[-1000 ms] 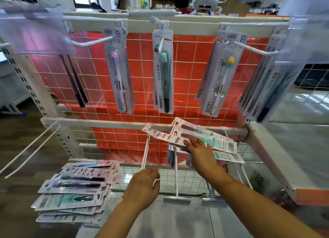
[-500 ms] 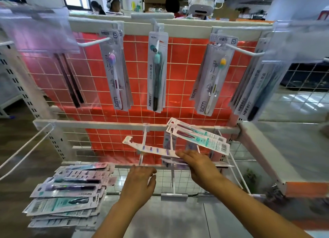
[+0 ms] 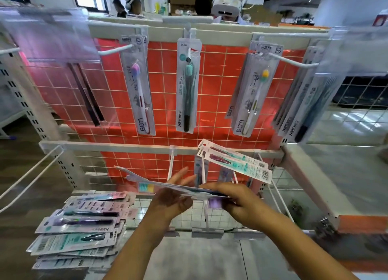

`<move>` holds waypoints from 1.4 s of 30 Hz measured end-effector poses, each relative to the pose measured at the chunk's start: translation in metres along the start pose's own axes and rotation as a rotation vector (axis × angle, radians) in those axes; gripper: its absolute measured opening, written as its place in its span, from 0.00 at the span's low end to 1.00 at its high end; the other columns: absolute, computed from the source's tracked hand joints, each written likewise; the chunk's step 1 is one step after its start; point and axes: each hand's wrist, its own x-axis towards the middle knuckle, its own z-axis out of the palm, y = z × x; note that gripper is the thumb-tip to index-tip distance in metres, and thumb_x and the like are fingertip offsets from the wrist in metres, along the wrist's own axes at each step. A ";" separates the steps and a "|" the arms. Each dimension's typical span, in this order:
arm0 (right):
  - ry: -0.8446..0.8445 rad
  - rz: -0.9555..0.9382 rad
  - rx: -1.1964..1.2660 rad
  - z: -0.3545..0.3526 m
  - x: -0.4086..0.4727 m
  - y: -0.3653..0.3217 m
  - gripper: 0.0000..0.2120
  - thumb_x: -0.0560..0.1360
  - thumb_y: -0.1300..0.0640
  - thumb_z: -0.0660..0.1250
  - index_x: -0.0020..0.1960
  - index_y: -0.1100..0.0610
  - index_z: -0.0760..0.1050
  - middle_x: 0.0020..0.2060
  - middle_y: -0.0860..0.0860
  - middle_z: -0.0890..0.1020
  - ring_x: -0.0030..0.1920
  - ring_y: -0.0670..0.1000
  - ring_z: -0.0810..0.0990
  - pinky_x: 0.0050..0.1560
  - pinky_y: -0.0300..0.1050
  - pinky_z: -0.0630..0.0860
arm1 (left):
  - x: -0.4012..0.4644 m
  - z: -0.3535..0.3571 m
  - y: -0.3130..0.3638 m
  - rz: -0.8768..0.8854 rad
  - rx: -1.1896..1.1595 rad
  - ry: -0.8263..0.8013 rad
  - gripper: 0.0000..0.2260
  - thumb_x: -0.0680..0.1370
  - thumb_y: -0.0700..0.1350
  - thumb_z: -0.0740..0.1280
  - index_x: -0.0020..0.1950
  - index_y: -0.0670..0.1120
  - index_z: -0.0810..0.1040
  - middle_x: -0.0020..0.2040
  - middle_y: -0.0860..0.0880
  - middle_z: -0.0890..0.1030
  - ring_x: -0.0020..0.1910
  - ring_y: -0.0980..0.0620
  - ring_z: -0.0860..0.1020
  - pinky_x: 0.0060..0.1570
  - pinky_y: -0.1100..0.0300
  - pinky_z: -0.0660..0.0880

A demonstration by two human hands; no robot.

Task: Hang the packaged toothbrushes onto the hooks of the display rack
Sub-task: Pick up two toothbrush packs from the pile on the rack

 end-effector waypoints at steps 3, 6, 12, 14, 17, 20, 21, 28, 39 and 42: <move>0.002 -0.011 0.113 -0.007 0.000 -0.007 0.27 0.76 0.65 0.64 0.59 0.32 0.68 0.53 0.29 0.77 0.57 0.37 0.75 0.55 0.32 0.71 | -0.002 0.001 0.007 0.044 -0.264 -0.058 0.26 0.57 0.55 0.81 0.53 0.51 0.83 0.56 0.48 0.82 0.59 0.49 0.79 0.54 0.60 0.77; -0.069 0.011 0.188 -0.007 -0.002 -0.013 0.24 0.77 0.63 0.64 0.59 0.34 0.68 0.56 0.33 0.77 0.59 0.38 0.74 0.58 0.34 0.71 | 0.000 0.004 0.012 0.026 -0.456 -0.021 0.23 0.50 0.51 0.84 0.41 0.45 0.86 0.50 0.42 0.84 0.53 0.44 0.81 0.49 0.58 0.79; 0.004 0.156 0.343 -0.006 0.004 -0.017 0.13 0.76 0.61 0.64 0.47 0.41 0.72 0.43 0.38 0.77 0.46 0.38 0.76 0.47 0.29 0.72 | 0.007 -0.002 0.017 0.067 -0.543 0.179 0.25 0.46 0.52 0.84 0.39 0.47 0.85 0.43 0.44 0.84 0.46 0.48 0.83 0.42 0.59 0.80; 0.047 0.239 0.423 -0.005 0.006 -0.013 0.12 0.75 0.62 0.64 0.45 0.44 0.73 0.42 0.41 0.78 0.46 0.41 0.76 0.50 0.35 0.73 | 0.008 -0.008 0.019 0.080 -0.575 0.227 0.26 0.45 0.52 0.84 0.41 0.48 0.85 0.43 0.46 0.84 0.45 0.50 0.83 0.40 0.60 0.80; 0.107 0.325 0.542 -0.003 0.009 -0.006 0.10 0.75 0.64 0.64 0.47 0.49 0.77 0.44 0.43 0.82 0.51 0.46 0.78 0.56 0.44 0.74 | 0.008 -0.021 0.020 0.091 -0.553 0.287 0.26 0.44 0.53 0.84 0.40 0.48 0.85 0.41 0.46 0.84 0.42 0.50 0.83 0.37 0.59 0.80; 0.248 0.364 0.724 -0.007 0.012 -0.001 0.12 0.74 0.69 0.63 0.45 0.54 0.79 0.39 0.45 0.85 0.46 0.47 0.82 0.55 0.46 0.76 | 0.006 -0.027 0.018 0.063 -0.470 0.351 0.27 0.42 0.56 0.83 0.37 0.48 0.85 0.37 0.49 0.83 0.36 0.53 0.82 0.33 0.62 0.79; 0.268 0.367 0.800 -0.008 0.012 0.000 0.12 0.74 0.70 0.62 0.46 0.55 0.79 0.38 0.46 0.85 0.45 0.46 0.83 0.55 0.45 0.76 | 0.005 -0.027 0.016 0.033 -0.462 0.361 0.29 0.41 0.56 0.83 0.37 0.46 0.85 0.36 0.49 0.83 0.35 0.54 0.82 0.32 0.62 0.78; 0.284 0.337 1.092 -0.008 0.015 0.011 0.14 0.67 0.67 0.63 0.52 0.61 0.77 0.45 0.55 0.85 0.48 0.52 0.84 0.46 0.44 0.81 | -0.004 -0.017 0.008 -0.136 -0.403 0.291 0.25 0.51 0.47 0.82 0.44 0.42 0.80 0.36 0.45 0.84 0.33 0.50 0.82 0.30 0.58 0.79; 0.330 0.312 1.196 -0.024 0.019 0.011 0.15 0.68 0.70 0.61 0.53 0.63 0.76 0.44 0.56 0.85 0.44 0.53 0.85 0.41 0.43 0.81 | 0.008 -0.010 -0.003 -0.153 -0.323 0.307 0.15 0.65 0.40 0.68 0.51 0.42 0.77 0.42 0.43 0.84 0.38 0.49 0.83 0.36 0.56 0.81; 0.329 0.296 1.248 -0.026 0.019 0.016 0.18 0.66 0.67 0.64 0.55 0.64 0.76 0.48 0.59 0.84 0.49 0.57 0.83 0.46 0.47 0.81 | 0.011 -0.006 -0.003 -0.159 -0.348 0.279 0.16 0.66 0.40 0.68 0.53 0.41 0.77 0.45 0.40 0.84 0.41 0.46 0.83 0.41 0.53 0.81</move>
